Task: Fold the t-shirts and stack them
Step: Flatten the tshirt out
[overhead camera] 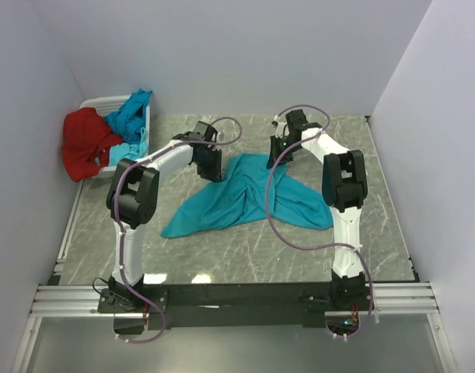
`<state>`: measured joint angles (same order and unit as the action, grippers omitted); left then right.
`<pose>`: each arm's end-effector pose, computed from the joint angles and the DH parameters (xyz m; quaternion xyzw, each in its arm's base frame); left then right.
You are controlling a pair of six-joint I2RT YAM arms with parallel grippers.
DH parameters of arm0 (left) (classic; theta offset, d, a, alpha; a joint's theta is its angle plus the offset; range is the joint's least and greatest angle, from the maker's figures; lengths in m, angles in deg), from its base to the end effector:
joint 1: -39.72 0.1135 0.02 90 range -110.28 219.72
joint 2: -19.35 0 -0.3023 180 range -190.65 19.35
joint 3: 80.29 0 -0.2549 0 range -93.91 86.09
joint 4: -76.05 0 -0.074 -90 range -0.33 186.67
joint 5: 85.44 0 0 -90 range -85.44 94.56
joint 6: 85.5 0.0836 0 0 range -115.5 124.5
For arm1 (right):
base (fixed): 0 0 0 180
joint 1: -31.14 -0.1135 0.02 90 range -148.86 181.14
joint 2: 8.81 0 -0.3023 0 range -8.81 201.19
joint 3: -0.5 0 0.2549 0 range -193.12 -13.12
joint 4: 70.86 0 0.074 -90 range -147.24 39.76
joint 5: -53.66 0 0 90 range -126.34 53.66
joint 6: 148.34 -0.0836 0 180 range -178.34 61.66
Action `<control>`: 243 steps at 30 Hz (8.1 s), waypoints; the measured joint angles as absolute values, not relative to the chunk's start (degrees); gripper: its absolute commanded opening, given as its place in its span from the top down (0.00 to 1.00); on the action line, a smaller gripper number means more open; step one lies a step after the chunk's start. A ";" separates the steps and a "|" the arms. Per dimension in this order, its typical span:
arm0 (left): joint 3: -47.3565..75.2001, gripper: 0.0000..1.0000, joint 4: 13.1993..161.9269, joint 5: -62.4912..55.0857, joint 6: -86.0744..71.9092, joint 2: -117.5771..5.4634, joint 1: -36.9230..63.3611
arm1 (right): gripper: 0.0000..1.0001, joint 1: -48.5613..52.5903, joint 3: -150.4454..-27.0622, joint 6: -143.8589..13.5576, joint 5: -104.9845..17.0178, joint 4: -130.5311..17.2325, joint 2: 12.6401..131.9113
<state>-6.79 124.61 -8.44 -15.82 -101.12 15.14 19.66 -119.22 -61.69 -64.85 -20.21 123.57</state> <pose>0.4399 -0.2219 0.1746 0.0627 0.9635 -0.1917 0.1760 0.5200 0.1463 0.1492 -0.1235 0.9366 0.2665 0.1909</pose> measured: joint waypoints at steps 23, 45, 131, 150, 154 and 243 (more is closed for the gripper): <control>-20.08 0.93 115.14 -3.26 -19.60 -70.49 21.22 | 1.00 18.91 -129.43 -42.89 -66.10 -19.95 65.54; 18.72 0.30 107.10 -11.60 -18.53 -57.40 20.54 | 0.23 -5.15 -65.04 -27.48 -60.48 -16.30 49.37; -24.69 0.51 114.53 4.81 -17.57 -115.13 -20.09 | 0.36 54.19 -66.57 -41.45 -85.73 -19.03 60.49; -18.64 1.00 111.86 8.24 -17.90 -112.04 -19.37 | 0.36 54.50 -66.57 -40.82 -86.01 -18.63 60.49; -12.80 1.00 109.48 6.41 -19.10 -105.97 -16.07 | 0.36 54.60 -66.57 -40.66 -86.06 -18.61 60.49; 31.92 1.00 97.83 -2.93 29.27 -67.54 15.03 | 1.00 12.77 -80.69 -8.45 -63.02 -28.97 86.26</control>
<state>31.92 97.83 -2.93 29.27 -67.54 15.03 12.77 -80.69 -8.45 -63.02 -28.97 86.26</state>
